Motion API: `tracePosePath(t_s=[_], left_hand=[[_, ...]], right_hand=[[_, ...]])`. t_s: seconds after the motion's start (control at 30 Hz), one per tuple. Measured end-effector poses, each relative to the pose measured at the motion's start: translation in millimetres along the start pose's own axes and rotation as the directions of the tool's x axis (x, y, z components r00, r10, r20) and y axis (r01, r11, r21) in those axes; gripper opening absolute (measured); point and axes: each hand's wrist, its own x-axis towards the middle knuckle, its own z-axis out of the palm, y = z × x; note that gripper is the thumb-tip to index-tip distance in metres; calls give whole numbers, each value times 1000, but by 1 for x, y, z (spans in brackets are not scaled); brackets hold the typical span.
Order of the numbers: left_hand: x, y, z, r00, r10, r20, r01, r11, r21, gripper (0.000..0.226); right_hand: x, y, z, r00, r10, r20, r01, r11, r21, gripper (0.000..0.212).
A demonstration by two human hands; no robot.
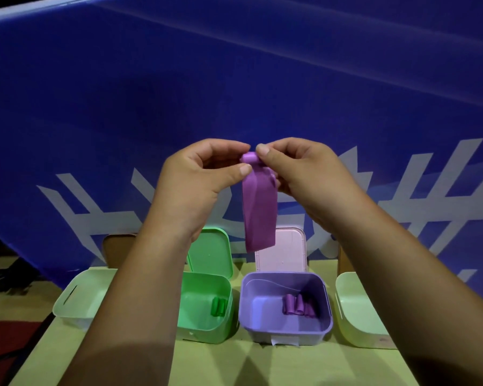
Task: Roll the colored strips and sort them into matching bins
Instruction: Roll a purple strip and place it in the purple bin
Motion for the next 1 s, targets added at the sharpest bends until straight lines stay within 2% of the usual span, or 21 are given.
tracePosePath(t_s=[0.07,0.17,0.3,0.4,0.57,0.63,0.73,1.0], left_hand=[[0,-2,0,1000,-6,8,6,1000,-5,34],[1,-6,1,998,-60,25,63,993,-103,38],[1,-5,6,991,-128,34,132,977,-170,19],[3,-7,6,992,-124,29,127,981,-146,15],[3,-5,-2,999,-50,16,50,999,-18,27],[1,-3,-2,999,-34,14,35,999,-22,30],[-1,-3,-2,999,-30,21,30,999,-13,31],[-4,-8,6,994,-103,-34,99,990,-101,26]], right_hand=[[0,1,0,1000,6,-1,-6,1000,-7,19],[1,1,1,1000,-4,-24,5,999,32,12],[0,0,2,999,-34,-34,36,999,39,16],[1,1,3,998,-36,-42,39,997,62,22],[-1,4,3,1000,20,15,-21,994,104,21],[-3,4,2,999,24,32,-28,993,119,25],[-4,7,1,1000,10,27,-12,999,47,25],[-4,7,5,998,-11,-68,13,1000,27,19]])
